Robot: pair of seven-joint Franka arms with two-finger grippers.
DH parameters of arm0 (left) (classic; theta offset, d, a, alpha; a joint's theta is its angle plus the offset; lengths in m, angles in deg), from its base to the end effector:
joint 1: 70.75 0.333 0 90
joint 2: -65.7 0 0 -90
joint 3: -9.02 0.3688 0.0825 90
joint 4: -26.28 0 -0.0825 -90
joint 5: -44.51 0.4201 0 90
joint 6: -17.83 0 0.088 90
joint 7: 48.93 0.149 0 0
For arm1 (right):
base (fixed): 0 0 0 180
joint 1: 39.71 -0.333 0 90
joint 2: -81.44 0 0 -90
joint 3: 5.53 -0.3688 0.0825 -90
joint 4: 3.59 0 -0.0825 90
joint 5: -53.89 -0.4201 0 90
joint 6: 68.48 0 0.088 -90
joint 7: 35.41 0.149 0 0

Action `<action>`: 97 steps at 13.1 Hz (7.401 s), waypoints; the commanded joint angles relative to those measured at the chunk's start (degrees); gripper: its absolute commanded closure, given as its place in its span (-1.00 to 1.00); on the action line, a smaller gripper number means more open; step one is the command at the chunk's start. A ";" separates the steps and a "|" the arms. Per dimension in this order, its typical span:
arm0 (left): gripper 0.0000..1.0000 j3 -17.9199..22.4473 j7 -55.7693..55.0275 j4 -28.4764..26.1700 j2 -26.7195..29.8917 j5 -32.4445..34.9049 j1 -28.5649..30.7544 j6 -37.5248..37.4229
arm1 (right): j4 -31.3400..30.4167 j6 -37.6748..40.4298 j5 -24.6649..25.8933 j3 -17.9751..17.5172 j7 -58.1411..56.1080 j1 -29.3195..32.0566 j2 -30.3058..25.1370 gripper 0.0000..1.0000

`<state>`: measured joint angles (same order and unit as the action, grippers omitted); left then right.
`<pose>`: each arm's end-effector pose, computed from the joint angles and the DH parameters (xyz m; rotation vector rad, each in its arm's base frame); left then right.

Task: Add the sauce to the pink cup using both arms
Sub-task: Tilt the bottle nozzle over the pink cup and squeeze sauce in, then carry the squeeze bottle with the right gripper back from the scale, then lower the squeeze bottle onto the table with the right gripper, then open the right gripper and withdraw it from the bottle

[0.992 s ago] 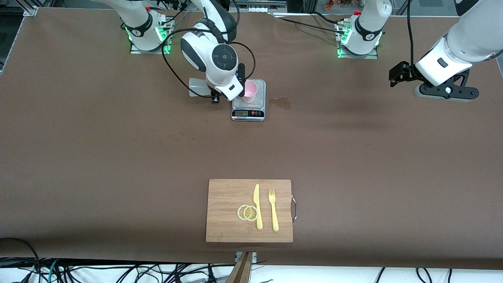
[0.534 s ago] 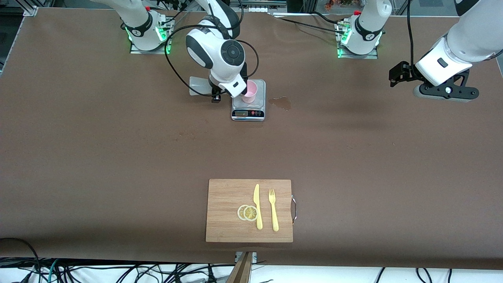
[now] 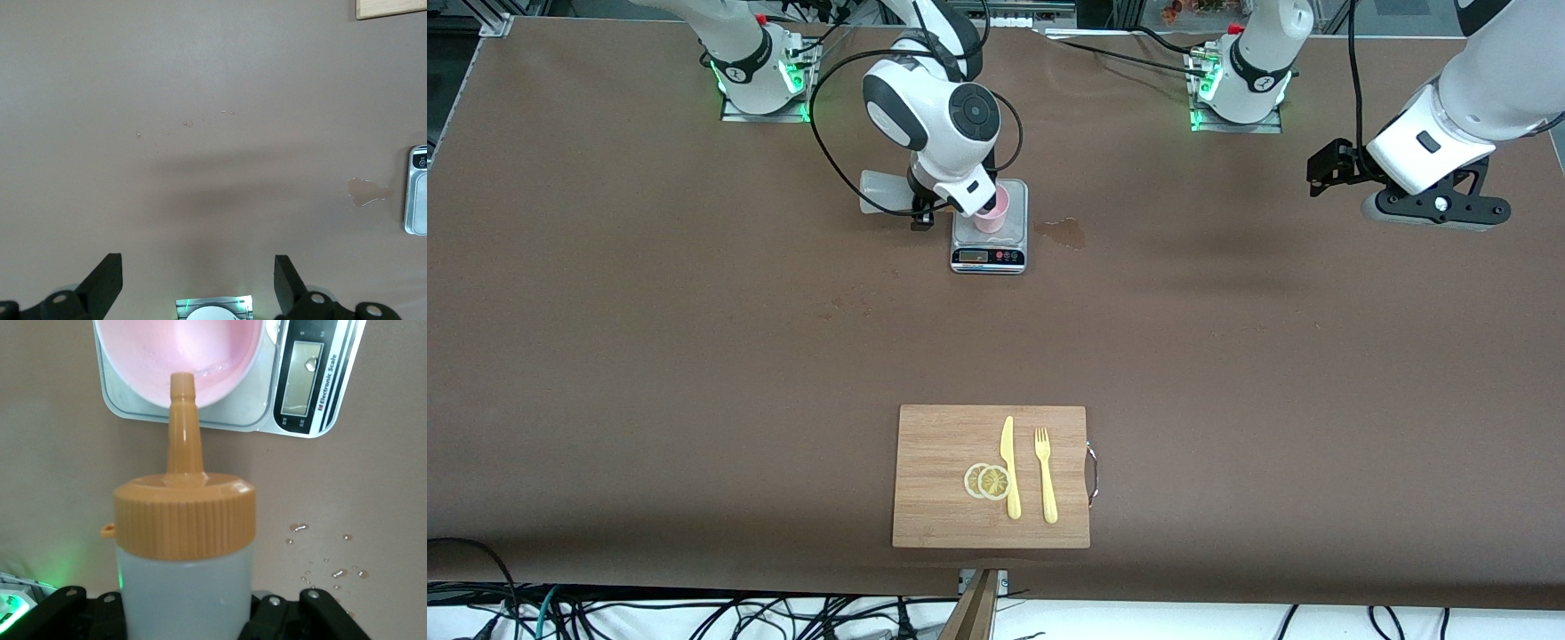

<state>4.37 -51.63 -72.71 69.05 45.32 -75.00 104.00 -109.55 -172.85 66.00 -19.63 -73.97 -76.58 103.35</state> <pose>0.5429 -0.0839 0.5853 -3.0914 0.1669 0.2525 0.4151 0.4609 0.2864 1.9920 2.1728 -0.5691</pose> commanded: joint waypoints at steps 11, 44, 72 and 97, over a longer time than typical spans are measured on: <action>-1.00 0.08 0.85 0.90 -0.09 -0.98 0.64 -1.09 | 1.63 1.54 -10.42 -0.05 -4.05 5.57 -1.08 0.95; -1.00 -0.54 0.85 2.30 -0.35 -0.81 -0.06 -1.00 | 7.70 28.96 -71.08 21.39 -108.38 50.49 19.12 0.87; -1.00 -0.54 0.85 2.66 -0.70 -0.98 -0.06 -1.09 | 22.38 27.92 -49.22 20.52 -109.02 57.70 15.73 -1.00; -1.00 -0.45 0.94 2.66 -0.70 -1.07 -0.06 -1.18 | 9.10 14.10 -16.77 17.53 7.90 38.37 -29.03 -1.00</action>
<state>3.67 -51.63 -71.52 68.96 45.32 -74.93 103.76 -99.17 -159.33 48.05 -2.79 -77.60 -36.40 76.22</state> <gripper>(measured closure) 0.000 0.000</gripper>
